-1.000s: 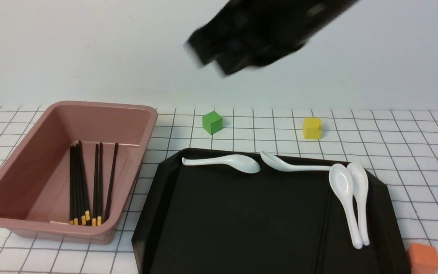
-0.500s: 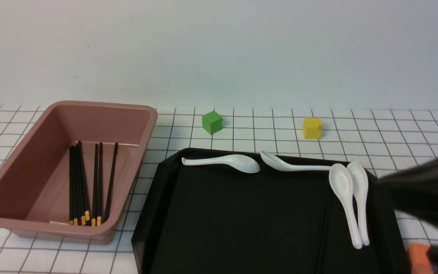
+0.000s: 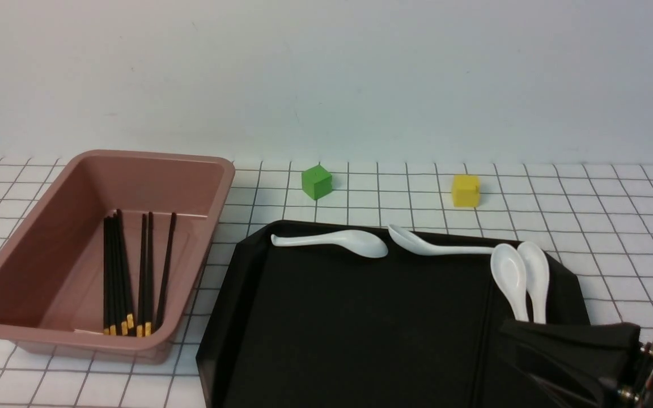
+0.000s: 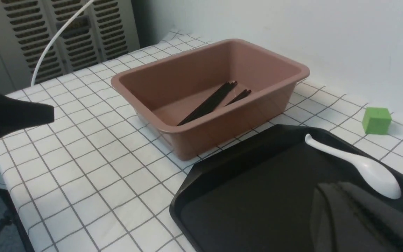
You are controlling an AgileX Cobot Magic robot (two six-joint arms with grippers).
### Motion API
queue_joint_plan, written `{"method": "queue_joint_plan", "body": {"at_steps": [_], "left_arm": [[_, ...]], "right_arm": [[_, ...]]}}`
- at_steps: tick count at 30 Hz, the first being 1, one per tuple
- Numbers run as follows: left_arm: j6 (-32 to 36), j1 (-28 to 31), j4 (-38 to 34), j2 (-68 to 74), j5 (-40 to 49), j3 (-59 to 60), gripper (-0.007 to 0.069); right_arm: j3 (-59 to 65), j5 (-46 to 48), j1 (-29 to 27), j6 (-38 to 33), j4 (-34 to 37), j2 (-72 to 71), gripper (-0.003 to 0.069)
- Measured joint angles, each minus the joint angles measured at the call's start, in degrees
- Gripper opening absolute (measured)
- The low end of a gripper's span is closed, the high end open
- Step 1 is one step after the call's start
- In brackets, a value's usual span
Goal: On white black tablecloth take chopsticks from black tray and put them in box.
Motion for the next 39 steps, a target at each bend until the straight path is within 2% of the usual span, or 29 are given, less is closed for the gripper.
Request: {"method": "queue_joint_plan", "body": {"at_steps": [24, 31, 35, 39], "left_arm": [[0.0, 0.0, 0.0, 0.0, 0.06, 0.0, 0.0238], [0.0, 0.0, 0.0, 0.0, 0.06, 0.0, 0.0238], [0.0, 0.0, 0.0, 0.0, 0.06, 0.0, 0.0238], [0.0, 0.0, 0.0, 0.0, 0.06, 0.0, 0.0238]], "right_arm": [[3.29, 1.76, -1.32, -1.7, -0.11, -3.29, 0.0014], [11.22, 2.87, -15.97, -2.5, 3.1, -16.0, 0.0022], [17.73, 7.41, -28.92, -2.56, 3.34, -27.99, 0.0025], [22.05, 12.54, -36.12, -2.56, 3.34, -34.99, 0.0029]]}}
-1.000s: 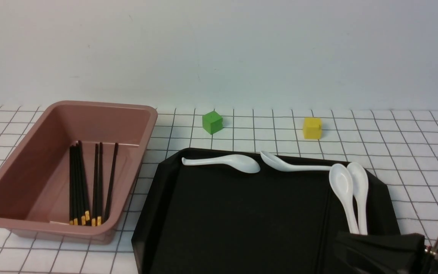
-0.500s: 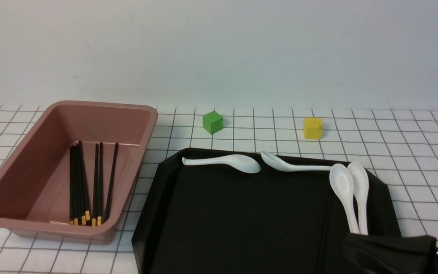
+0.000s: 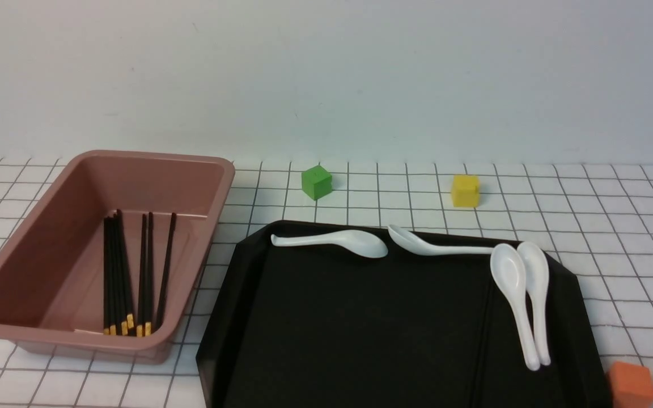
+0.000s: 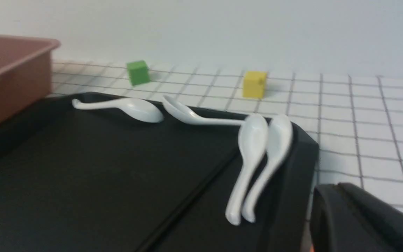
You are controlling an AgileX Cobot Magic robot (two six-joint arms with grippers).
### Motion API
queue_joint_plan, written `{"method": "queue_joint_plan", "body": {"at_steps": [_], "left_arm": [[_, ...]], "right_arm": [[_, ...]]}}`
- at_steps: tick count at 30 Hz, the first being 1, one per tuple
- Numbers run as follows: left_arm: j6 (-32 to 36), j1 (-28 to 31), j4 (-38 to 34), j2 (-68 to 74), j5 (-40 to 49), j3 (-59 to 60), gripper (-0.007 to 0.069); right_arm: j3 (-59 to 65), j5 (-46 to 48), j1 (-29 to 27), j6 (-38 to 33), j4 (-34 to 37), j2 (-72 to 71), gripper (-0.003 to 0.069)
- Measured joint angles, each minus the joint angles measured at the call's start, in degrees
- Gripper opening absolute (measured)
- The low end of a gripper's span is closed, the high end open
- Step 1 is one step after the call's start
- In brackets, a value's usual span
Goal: On white black tablecloth take chopsticks from black tray and put them in box.
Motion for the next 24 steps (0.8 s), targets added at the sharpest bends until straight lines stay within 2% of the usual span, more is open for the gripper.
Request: {"method": "queue_joint_plan", "body": {"at_steps": [4, 8, 24], "left_arm": [[0.0, 0.0, 0.0, 0.0, 0.0, 0.0, 0.0238], [0.0, 0.0, 0.0, 0.0, 0.0, 0.0, 0.0238], [0.0, 0.0, 0.0, 0.0, 0.0, 0.0, 0.0238]], "right_arm": [[2.16, 5.7, -3.83, 0.0, 0.04, -4.73, 0.0034], [1.97, 10.62, -4.69, 0.0, 0.68, -6.58, 0.0038], [1.81, 11.23, -4.69, 0.0, 1.06, -6.62, 0.0061]]}}
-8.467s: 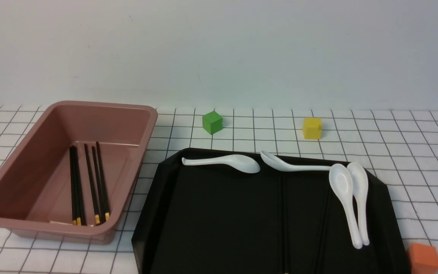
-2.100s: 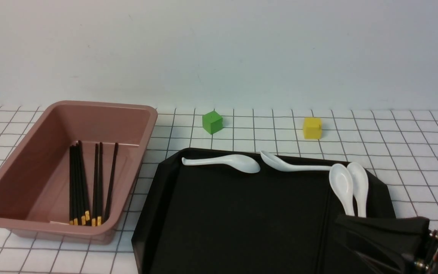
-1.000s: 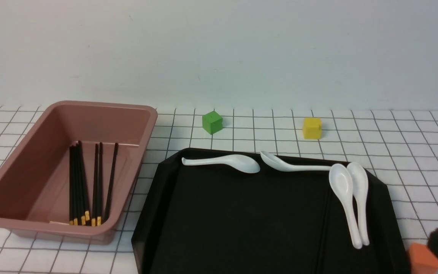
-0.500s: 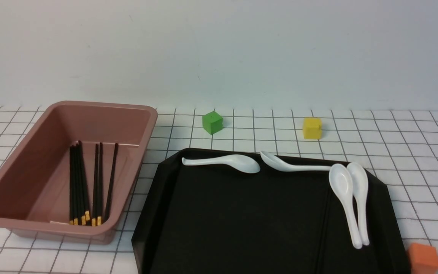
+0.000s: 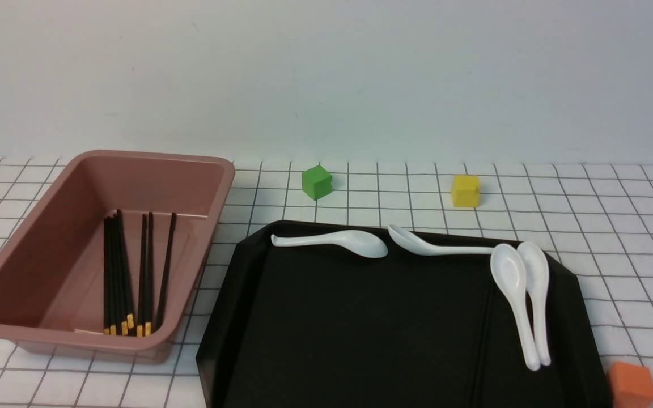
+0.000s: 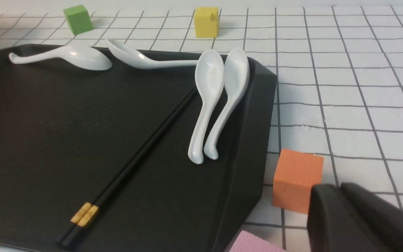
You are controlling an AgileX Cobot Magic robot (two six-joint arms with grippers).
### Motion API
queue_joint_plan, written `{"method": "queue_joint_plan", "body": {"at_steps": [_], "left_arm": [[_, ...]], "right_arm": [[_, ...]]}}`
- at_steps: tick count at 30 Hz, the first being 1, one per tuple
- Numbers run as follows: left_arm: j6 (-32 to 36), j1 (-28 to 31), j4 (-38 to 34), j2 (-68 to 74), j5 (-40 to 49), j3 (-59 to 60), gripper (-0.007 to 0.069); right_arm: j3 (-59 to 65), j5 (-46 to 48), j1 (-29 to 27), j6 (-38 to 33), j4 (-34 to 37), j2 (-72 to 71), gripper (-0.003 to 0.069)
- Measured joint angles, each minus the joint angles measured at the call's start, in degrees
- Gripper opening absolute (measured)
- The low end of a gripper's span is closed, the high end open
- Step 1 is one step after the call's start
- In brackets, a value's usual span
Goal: On white black tablecloth take chopsticks from black tray and put them in box.
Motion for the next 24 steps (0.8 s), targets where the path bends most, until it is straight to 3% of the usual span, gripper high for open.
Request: {"method": "queue_joint_plan", "body": {"at_steps": [24], "left_arm": [[0.0, 0.0, 0.0, 0.0, 0.0, 0.0, 0.0238]], "right_arm": [[0.0, 0.0, 0.0, -0.04, 0.0, 0.0, 0.0085]]}}
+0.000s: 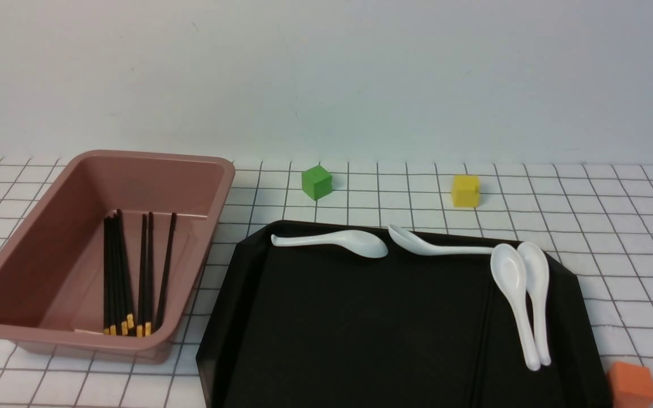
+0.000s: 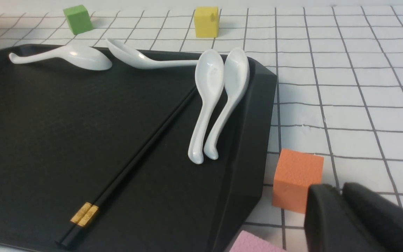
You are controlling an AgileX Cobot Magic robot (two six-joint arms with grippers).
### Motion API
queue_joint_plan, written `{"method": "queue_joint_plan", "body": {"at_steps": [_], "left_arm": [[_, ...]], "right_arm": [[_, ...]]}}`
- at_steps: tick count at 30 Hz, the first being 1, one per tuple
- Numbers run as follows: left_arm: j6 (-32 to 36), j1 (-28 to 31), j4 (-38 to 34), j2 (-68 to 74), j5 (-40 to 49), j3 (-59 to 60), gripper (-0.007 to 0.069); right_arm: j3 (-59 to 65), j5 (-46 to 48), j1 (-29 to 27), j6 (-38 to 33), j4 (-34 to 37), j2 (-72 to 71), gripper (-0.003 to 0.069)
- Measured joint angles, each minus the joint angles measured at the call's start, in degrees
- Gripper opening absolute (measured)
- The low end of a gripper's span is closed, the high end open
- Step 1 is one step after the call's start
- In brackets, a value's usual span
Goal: On white black tablecloth take chopsticks from black tray and put them in box.
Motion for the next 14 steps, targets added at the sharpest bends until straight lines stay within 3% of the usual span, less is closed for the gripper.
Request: {"method": "queue_joint_plan", "body": {"at_steps": [14], "left_arm": [[0.0, 0.0, 0.0, 0.0, 0.0, 0.0, 0.0238]], "right_arm": [[0.0, 0.0, 0.0, 0.0, 0.08, 0.0, 0.01]]}}
